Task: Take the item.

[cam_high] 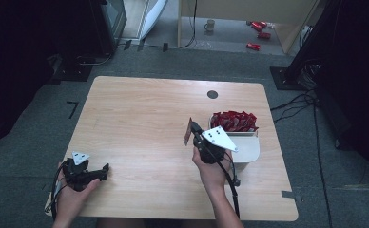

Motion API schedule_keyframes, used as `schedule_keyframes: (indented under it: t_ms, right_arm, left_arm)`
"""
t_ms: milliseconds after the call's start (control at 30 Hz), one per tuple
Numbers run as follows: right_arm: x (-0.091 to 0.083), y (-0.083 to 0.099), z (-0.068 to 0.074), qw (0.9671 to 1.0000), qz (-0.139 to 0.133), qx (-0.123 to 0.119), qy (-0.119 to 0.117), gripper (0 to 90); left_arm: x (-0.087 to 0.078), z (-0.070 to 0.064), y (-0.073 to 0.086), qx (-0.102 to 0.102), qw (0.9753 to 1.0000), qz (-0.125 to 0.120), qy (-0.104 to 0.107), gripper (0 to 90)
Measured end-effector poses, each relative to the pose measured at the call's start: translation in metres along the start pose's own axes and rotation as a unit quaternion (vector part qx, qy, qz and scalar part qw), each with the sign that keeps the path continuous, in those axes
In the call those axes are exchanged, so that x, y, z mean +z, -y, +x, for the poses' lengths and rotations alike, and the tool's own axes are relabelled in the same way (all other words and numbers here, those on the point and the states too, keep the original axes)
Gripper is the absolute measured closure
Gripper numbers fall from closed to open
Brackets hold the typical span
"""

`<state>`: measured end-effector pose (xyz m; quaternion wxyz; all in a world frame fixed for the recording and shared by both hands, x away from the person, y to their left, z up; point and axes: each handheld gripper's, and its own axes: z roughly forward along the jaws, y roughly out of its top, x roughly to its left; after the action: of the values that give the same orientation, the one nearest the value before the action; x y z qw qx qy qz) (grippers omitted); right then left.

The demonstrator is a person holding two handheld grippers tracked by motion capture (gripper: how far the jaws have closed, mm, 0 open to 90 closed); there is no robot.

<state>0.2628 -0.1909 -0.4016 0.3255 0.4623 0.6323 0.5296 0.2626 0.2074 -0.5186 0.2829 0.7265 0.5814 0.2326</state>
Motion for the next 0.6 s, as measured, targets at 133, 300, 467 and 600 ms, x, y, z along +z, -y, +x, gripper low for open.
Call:
schedule_keyframes:
  t_ms: [133, 300, 467, 600]
  right_arm:
    - [0.006, 0.016, 0.008, 0.9998, 0.01, -0.007, 0.013, 90.0]
    - [0.006, 0.032, 0.016, 0.999, 0.026, -0.027, 0.025, 90.0]
    - [0.0, 0.043, 0.019, 0.9986, 0.026, -0.038, 0.027, 90.0]
    - [-0.013, 0.05, 0.02, 0.9985, 0.02, -0.044, 0.027, 90.0]
  left_arm:
    - [0.0, 0.0, 0.0, 0.0, 1.0, -0.001, 0.0, 0.0]
    - [0.0, 0.0, 0.0, -0.001, 1.0, -0.001, 0.0, 0.0]
    - [0.0, 0.0, 0.0, -0.001, 1.0, -0.001, 0.0, 0.0]
    - [0.0, 0.0, 0.0, -0.001, 1.0, -0.001, 0.0, 0.0]
